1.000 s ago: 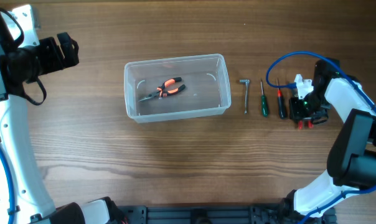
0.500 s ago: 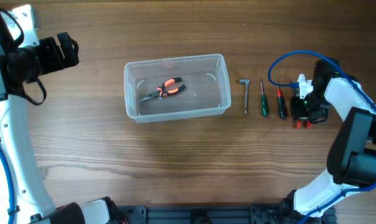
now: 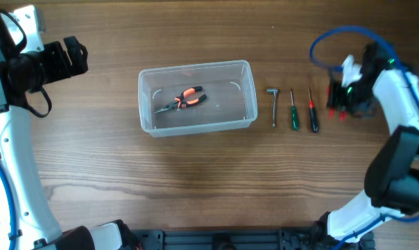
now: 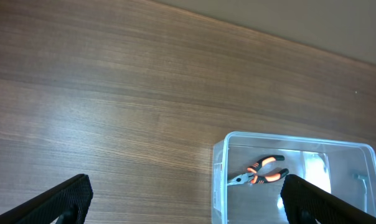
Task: Pack container
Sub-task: 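Move the shears left and place them in the container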
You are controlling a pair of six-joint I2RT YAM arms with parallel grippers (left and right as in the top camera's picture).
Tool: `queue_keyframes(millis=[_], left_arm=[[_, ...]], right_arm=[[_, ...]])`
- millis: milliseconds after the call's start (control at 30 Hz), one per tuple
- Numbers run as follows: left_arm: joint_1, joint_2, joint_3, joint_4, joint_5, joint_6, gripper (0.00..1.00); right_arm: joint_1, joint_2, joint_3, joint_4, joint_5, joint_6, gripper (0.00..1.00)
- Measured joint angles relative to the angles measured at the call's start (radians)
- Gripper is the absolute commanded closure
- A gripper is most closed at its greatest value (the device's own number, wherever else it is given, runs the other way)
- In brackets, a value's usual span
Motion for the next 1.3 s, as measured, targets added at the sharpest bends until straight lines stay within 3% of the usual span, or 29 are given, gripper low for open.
queue_keyframes(millis=[133,267,500,633,833,1000,1300], left_arm=[[0.0,0.0,0.0,0.0,0.0,0.0,0.0],[0.0,0.0,0.0,0.0,0.0,0.0,0.0],[0.0,0.0,0.0,0.0,0.0,0.0,0.0],[0.0,0.0,0.0,-0.001,0.0,0.0,0.0],[0.0,0.0,0.0,-0.002,0.0,0.0,0.0],[0.0,0.0,0.0,-0.002,0.0,0.0,0.0],[0.0,0.0,0.0,-0.002,0.0,0.0,0.0]], right_arm=[[0.046,-0.113,0.175,-0.038,-0.054,0.016,0.96],[0.189,-0.225,0.308,-0.051,-0.074,-0.035,0.96],[0.618,-0.294,0.357,-0.055,-0.115,-0.288,0.96],[0.742,-0.223,0.357,-0.066,-0.122,-0.479,0.96],[0.773,0.0,0.354,-0.082,-0.097,-0.761,0.96],[0.773,0.163,0.354,-0.08,-0.021,-0.909,0.96],[0.75,0.33,0.353,0.031,0.083,-1.012,0.96]])
